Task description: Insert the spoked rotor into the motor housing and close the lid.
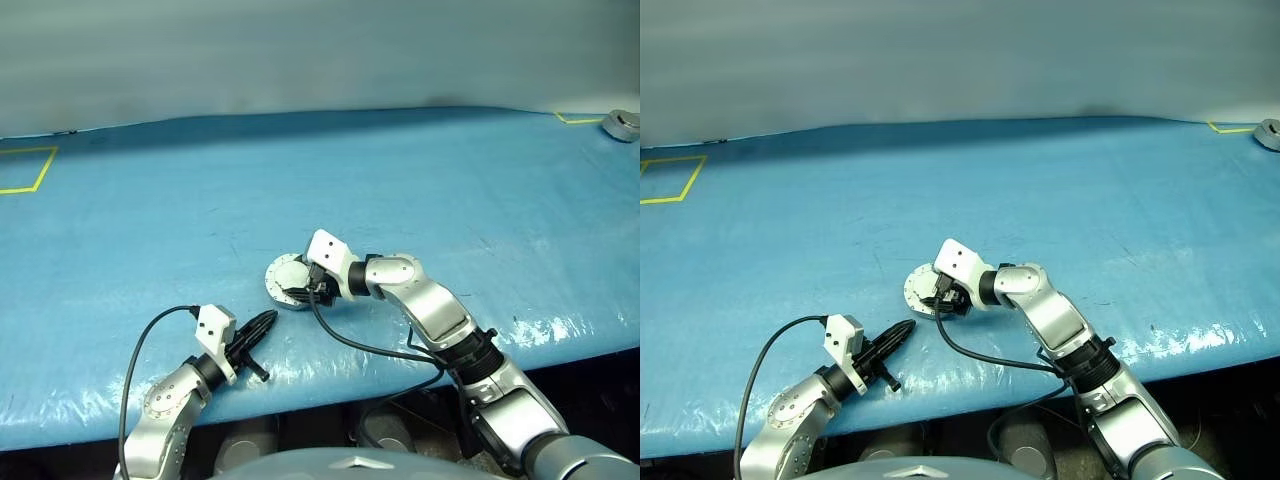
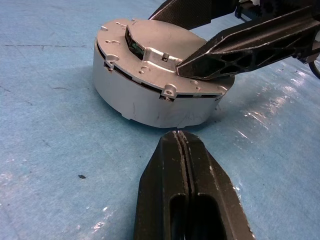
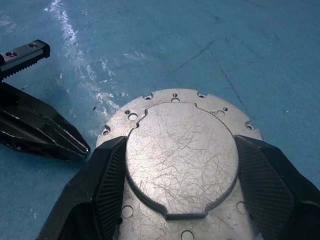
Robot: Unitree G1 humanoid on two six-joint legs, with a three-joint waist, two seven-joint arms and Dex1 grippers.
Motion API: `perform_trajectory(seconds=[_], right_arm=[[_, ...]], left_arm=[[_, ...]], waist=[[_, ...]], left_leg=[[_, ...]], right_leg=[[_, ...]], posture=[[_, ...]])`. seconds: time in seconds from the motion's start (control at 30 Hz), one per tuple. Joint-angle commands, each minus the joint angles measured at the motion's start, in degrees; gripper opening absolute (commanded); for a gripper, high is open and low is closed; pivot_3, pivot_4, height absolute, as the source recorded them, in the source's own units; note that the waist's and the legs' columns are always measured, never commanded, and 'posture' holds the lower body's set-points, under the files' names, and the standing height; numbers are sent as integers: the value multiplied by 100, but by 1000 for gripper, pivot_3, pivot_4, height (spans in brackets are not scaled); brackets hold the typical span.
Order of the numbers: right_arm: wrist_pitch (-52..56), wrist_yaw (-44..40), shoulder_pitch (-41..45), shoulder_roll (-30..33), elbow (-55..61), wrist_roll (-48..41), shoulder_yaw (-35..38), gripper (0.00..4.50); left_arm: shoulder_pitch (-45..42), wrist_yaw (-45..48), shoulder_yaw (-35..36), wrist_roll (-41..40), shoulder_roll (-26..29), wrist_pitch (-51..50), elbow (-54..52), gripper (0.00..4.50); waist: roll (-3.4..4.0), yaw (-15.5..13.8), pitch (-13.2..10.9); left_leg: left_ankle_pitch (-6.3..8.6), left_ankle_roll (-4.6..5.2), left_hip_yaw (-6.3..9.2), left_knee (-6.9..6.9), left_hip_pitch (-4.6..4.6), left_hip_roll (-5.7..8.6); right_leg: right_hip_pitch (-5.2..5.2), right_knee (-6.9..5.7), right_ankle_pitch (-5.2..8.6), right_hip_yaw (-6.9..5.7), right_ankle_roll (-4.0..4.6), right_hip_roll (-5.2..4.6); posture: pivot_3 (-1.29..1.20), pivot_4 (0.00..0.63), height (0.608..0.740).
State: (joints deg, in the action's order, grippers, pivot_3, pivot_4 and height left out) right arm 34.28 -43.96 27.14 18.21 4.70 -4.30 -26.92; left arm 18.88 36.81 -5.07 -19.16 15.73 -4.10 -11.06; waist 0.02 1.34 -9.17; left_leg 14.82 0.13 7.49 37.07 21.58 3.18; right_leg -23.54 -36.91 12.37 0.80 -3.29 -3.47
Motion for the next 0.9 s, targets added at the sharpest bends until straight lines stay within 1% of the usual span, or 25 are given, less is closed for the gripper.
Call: perform_trajectory(seconds=[0.03, 0.2, 0.3, 0.43, 0.57, 0.9], right_arm=[[132, 114, -103, 54, -226, 269, -210, 3027], [299, 187, -77, 70, -222, 369, -262, 3027], [443, 220, -82, -41, -176, 252, -189, 3027], [150, 86, -141, -83, -102, 126, -145, 3027], [466, 148, -80, -159, -71, 95, -100, 3027], [1103, 406, 17, -284, 66, 236, -255, 3027]], left_arm=[[4, 34, -7, -25, -27, 104, -16, 0], [3, 39, -6, -21, -20, 106, -10, 0], [-1, 43, -6, -24, -18, 101, -10, 0], [-14, 43, -8, -24, -18, 95, -8, 0], [-21, 38, -4, -25, -19, 86, -7, 0], [-12, 20, -10, -32, -44, 75, -7, 0]], waist=[[4, 3, 4], [12, 3, 14], [14, 3, 29], [14, 6, 30], [14, 17, 30], [15, 31, 31]], left_leg=[[-1, -1, 0, 0, -1, 0], [-7, 0, -1, 2, -4, 0], [-8, 1, -1, 3, -8, 0], [-9, 0, -1, 3, -9, -1], [-9, 1, -2, 0, -8, -1], [-9, 0, -1, -1, -8, -2]], right_leg=[[1, -1, 0, 0, 0, 1], [5, -1, 5, 0, -8, 0], [8, -1, 4, 0, -8, 0], [9, -2, 5, 0, -6, 0], [8, -1, 2, 1, -11, 1], [6, -2, 3, 1, -9, 1]], posture=[[0, 150, 740], [0, 150, 740], [0, 150, 740], [0, 150, 740], [0, 150, 740], [0, 150, 740]])
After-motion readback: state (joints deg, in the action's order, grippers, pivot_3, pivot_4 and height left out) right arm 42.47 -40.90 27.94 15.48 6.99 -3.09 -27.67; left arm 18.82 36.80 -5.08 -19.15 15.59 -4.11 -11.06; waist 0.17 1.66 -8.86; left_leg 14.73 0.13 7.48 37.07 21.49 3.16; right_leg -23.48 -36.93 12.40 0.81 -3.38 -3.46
